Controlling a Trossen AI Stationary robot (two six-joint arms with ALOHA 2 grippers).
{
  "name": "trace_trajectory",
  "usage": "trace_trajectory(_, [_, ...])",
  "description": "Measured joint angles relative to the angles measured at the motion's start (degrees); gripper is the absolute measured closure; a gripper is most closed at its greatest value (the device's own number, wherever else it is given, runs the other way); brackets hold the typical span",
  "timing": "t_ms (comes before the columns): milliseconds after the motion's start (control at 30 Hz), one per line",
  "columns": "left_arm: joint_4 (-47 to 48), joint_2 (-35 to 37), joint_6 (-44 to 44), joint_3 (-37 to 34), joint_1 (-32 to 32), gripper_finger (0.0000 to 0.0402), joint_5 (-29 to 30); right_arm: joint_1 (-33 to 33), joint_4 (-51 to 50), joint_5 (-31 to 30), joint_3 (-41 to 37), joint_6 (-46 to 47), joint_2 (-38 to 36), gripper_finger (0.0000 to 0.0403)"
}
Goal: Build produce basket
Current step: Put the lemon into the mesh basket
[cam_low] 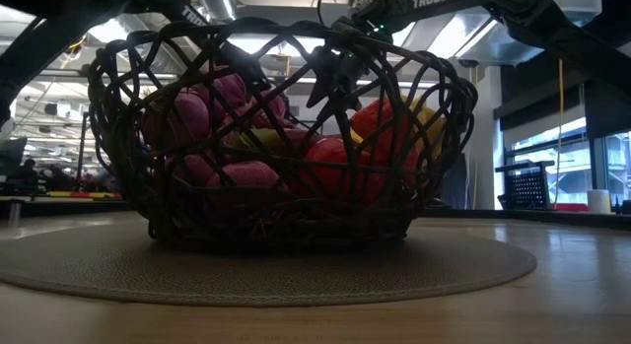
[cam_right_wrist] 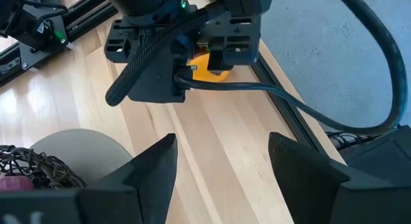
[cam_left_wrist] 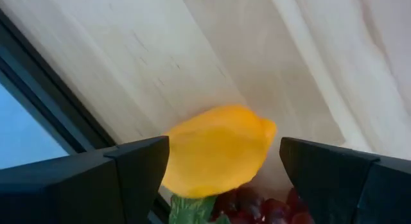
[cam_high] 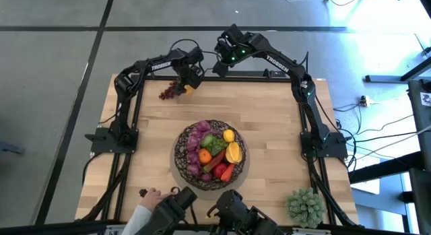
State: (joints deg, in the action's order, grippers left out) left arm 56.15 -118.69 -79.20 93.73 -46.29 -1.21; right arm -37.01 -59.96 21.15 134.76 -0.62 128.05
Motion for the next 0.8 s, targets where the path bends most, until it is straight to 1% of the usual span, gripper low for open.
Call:
trace_trajectory(133, [0.0,0.0,3.0,0.0,-0.4,0.0113,-1.2,0.0,0.0,0.0,0.0,0.1,0.0,0.0166])
trace_trajectory(200, [0.0,0.0,8.1,0.0,-0.4,0.0113,-1.1,0.0,0.0,0.0,0.0,0.1,0.0,0.0166])
trace_trajectory(267, [0.0,0.3,15.5,0.0,-0.4,0.0113,-1.2,0.0,0.0,0.0,0.0,0.1,0.0,0.0166])
trace_trajectory(367, [0.4,1.4,30.5,0.0,-0.2,0.0113,-1.3,0.0,0.0,0.0,0.0,0.1,0.0,0.0166])
trace_trajectory(567, [1.9,3.0,70.7,0.0,0.0,0.0113,-1.0,0.0,0.7,0.0,0.0,0.3,0.0,0.0166])
trace_trajectory(633, [2.6,3.0,82.4,0.0,-0.4,0.0113,-1.2,0.0,0.8,0.0,0.0,0.3,0.0,0.0166])
trace_trajectory(700, [1.9,3.0,91.2,0.0,-0.7,0.0113,-1.6,0.0,1.0,0.0,0.0,0.3,0.0,0.0166])
trace_trajectory(800, [0.3,2.8,99.8,0.0,-0.7,0.0113,-1.3,0.0,1.0,0.0,0.0,0.3,0.0,0.0166])
